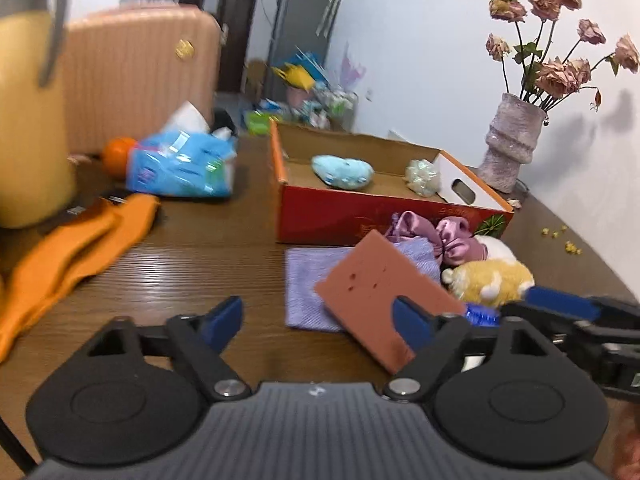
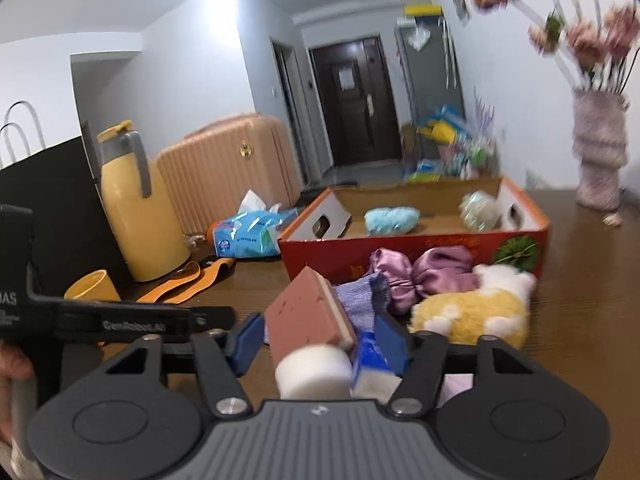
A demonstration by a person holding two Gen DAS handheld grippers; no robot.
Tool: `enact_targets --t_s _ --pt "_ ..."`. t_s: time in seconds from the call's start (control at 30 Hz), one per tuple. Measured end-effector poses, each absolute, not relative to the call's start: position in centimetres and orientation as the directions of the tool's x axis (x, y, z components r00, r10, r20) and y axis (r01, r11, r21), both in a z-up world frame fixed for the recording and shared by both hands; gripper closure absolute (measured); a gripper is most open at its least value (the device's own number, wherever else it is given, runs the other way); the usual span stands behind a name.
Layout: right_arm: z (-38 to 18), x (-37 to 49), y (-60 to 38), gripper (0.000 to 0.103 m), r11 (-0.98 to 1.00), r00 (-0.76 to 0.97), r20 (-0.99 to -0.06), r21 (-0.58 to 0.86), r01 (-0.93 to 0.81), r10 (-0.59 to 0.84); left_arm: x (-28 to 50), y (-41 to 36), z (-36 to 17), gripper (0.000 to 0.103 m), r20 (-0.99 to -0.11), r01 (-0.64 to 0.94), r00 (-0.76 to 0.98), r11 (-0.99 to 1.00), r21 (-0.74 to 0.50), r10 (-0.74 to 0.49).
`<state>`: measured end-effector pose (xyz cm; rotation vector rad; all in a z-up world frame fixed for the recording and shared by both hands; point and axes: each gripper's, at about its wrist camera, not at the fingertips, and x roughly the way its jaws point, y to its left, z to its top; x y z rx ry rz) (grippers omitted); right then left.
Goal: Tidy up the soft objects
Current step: 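Grasp the pink sponge with the left tool, lifting it off the pile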
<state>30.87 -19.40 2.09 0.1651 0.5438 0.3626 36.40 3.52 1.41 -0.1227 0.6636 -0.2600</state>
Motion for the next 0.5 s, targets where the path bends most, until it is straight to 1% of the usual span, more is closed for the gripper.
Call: enact_targets --t_s 0.03,0.07,0.13,0.2,0.23,0.27,0.3,0.37,0.43,0.5 --pt "1.8 31.9 -19.3 0.05 0.917 0.777 -0.491 0.276 -0.288 0.393 37.4 3.3 1.2 0.032 -0.598 0.208 0.751 0.96 -0.187 -0.279" --pt "1.5 32.7 -19.3 0.053 0.909 0.762 -0.502 0.302 -0.288 0.409 38.1 3.3 1.0 0.032 -0.595 0.224 0.749 0.957 -0.186 -0.291" --pt "0.7 33.8 -19.1 0.055 0.897 0.738 -0.519 0.336 -0.287 0.431 40.2 3.3 0.6 0.035 -0.61 0.233 0.729 0.95 -0.207 -0.311" --pt "-0.2 34.6 -18.5 0.063 0.899 0.722 -0.544 0.339 -0.277 0.428 41.5 3.4 0.0 0.039 -0.629 0.223 0.709 0.947 -0.23 -0.32" --pt "-0.6 34.9 -18.4 0.065 0.904 0.722 -0.553 0.334 -0.266 0.416 42.0 3.5 -0.3 0.041 -0.631 0.231 0.697 0.94 -0.252 -0.34" --pt "-0.9 35.2 -18.4 0.07 0.908 0.721 -0.561 0.335 -0.252 0.406 42.5 3.7 -0.7 0.043 -0.634 0.237 0.683 0.931 -0.277 -0.363" --pt "-1.3 35.6 -18.4 0.073 0.909 0.717 -0.57 0.344 -0.236 0.402 42.8 3.9 -1.0 0.044 -0.626 0.242 0.681 0.924 -0.297 -0.38" --pt "-1.6 35.9 -18.7 0.075 0.908 0.716 -0.574 0.358 -0.217 0.398 43.0 4.1 -1.1 0.047 -0.604 0.261 0.682 0.909 -0.326 -0.413" --pt "-1.9 36.3 -19.0 0.075 0.905 0.711 -0.579 0.374 -0.203 0.399 43.4 4.2 -1.2 0.048 -0.586 0.29 0.676 0.892 -0.345 -0.447" --pt "-2.1 36.7 -19.3 0.069 0.898 0.702 -0.584 0.397 -0.191 0.408 44.1 4.5 -1.4 0.048 -0.575 0.308 0.666 0.878 -0.368 -0.475"
